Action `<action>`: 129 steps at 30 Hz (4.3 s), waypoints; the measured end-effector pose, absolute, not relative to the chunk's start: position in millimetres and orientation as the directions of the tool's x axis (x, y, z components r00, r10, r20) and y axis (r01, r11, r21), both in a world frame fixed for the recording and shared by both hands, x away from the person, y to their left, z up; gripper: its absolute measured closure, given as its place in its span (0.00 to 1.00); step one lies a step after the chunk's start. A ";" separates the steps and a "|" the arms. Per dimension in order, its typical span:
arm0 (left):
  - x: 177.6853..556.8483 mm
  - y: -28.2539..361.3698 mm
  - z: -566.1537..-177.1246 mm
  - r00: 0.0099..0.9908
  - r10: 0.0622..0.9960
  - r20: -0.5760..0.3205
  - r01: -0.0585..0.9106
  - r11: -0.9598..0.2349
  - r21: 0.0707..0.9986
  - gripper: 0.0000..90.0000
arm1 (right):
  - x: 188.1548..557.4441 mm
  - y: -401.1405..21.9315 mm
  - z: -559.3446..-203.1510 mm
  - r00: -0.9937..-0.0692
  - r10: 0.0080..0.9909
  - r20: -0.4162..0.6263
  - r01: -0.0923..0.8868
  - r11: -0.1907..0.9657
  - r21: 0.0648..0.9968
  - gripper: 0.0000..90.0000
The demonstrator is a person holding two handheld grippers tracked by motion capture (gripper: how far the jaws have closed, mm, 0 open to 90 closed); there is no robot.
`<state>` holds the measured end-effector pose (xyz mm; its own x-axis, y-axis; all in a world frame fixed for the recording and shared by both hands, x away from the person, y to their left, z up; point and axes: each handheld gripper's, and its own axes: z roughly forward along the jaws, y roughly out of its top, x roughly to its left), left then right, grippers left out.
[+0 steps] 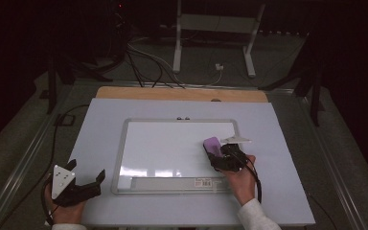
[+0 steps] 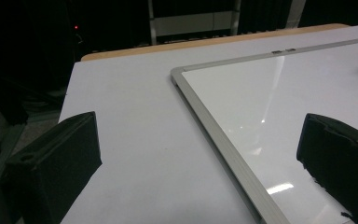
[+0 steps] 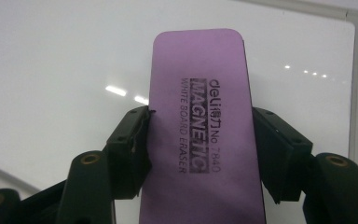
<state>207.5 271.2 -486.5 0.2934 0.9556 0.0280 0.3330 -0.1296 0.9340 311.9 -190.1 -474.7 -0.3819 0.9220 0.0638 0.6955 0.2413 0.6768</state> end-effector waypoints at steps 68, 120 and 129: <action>208.0 269.5 -487.3 0.298 0.954 0.033 0.338 -0.138 0.931 0.00 | 286.9 -231.8 -478.1 -0.412 0.908 0.070 0.693 0.263 0.671 0.56; 208.5 268.4 -487.7 0.299 0.953 0.038 0.341 -0.144 0.929 0.01 | 277.9 -267.6 -464.9 -0.352 0.932 0.087 0.703 0.202 0.682 0.68; 208.6 267.7 -487.7 0.300 0.953 0.041 0.341 -0.147 0.929 0.01 | 278.5 -260.0 -463.9 -0.389 0.918 0.079 0.702 0.240 0.671 0.66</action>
<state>208.6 267.7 -487.7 0.3000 0.9531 0.0408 0.3410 -0.1471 0.9285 278.5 -260.0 -463.9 -0.3895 0.9176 0.0791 0.7016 0.2400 0.6709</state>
